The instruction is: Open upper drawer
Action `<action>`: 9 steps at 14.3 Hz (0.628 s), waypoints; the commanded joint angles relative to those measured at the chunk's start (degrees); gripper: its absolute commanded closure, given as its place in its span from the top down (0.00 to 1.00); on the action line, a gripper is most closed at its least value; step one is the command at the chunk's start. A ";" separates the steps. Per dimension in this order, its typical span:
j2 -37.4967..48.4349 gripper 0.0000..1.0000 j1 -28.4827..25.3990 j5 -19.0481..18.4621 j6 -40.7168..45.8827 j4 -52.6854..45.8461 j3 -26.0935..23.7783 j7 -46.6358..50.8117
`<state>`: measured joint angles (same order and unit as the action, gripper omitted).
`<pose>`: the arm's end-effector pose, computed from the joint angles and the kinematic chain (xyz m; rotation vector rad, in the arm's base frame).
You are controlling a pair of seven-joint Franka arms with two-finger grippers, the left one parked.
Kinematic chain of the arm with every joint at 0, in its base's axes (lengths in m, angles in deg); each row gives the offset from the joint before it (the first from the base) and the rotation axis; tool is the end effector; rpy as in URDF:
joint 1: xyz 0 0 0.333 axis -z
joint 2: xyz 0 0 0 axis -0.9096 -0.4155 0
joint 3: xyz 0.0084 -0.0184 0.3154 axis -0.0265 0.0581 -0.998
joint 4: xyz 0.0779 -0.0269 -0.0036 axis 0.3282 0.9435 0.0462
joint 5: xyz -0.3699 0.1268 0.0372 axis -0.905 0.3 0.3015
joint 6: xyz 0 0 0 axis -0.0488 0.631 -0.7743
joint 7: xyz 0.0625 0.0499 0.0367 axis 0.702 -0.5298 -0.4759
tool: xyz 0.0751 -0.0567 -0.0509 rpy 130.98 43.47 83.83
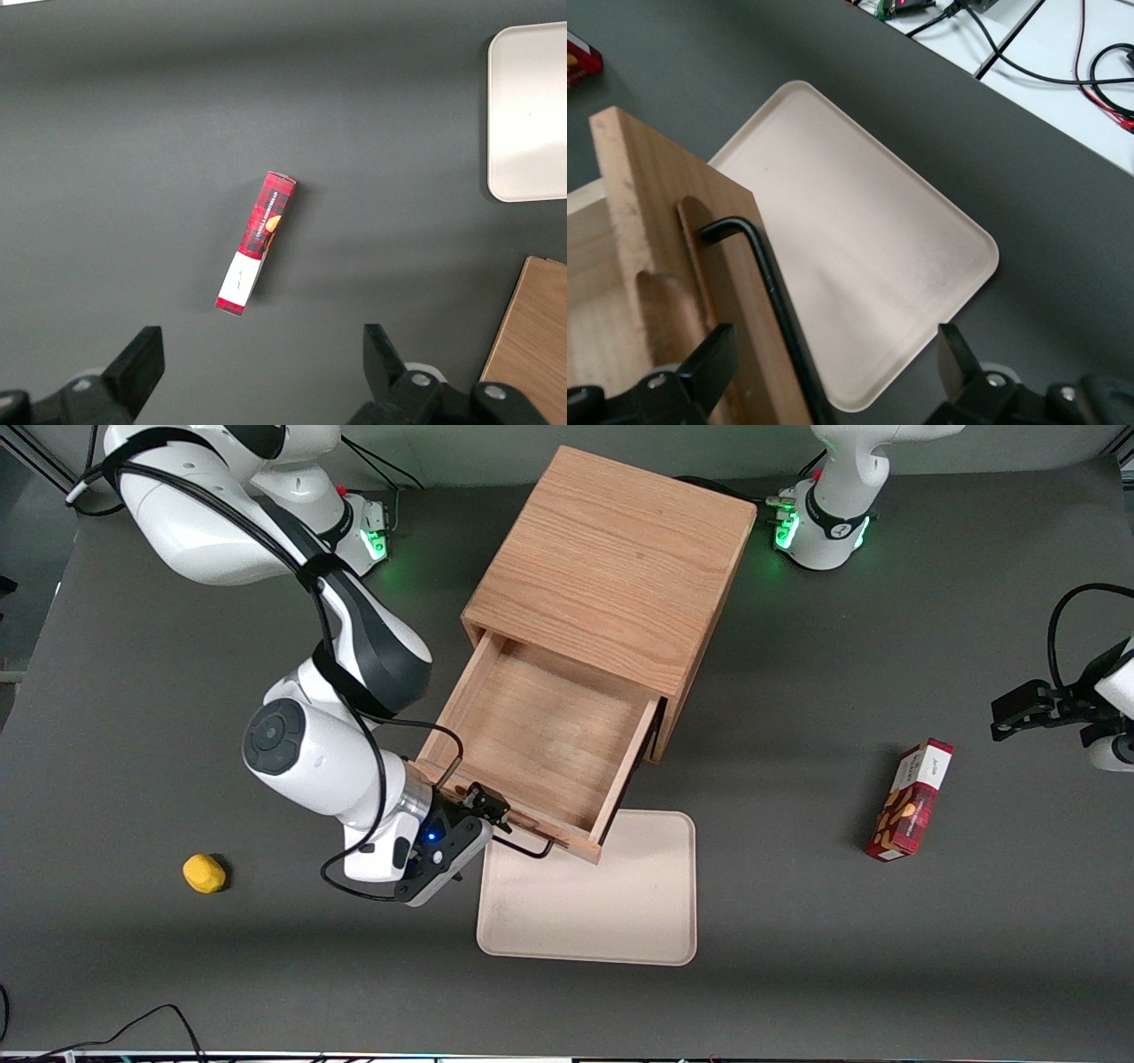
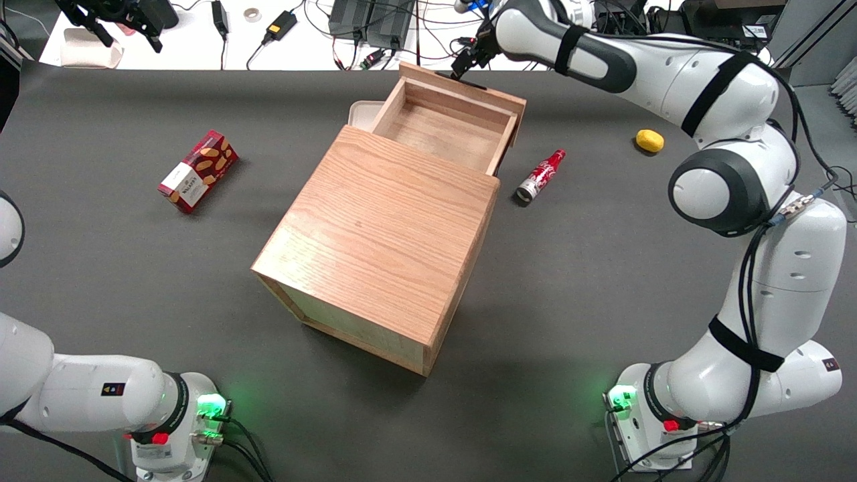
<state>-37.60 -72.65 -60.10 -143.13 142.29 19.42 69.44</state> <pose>0.6926 0.3332 0.4280 -2.6757 -0.8949 -0.3753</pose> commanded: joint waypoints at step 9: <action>26.55 1.00 0.96 -0.29 19.55 14.99 18.62 17.19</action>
<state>-19.92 -71.41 -58.99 -122.13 145.78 32.74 85.25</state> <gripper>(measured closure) 0.000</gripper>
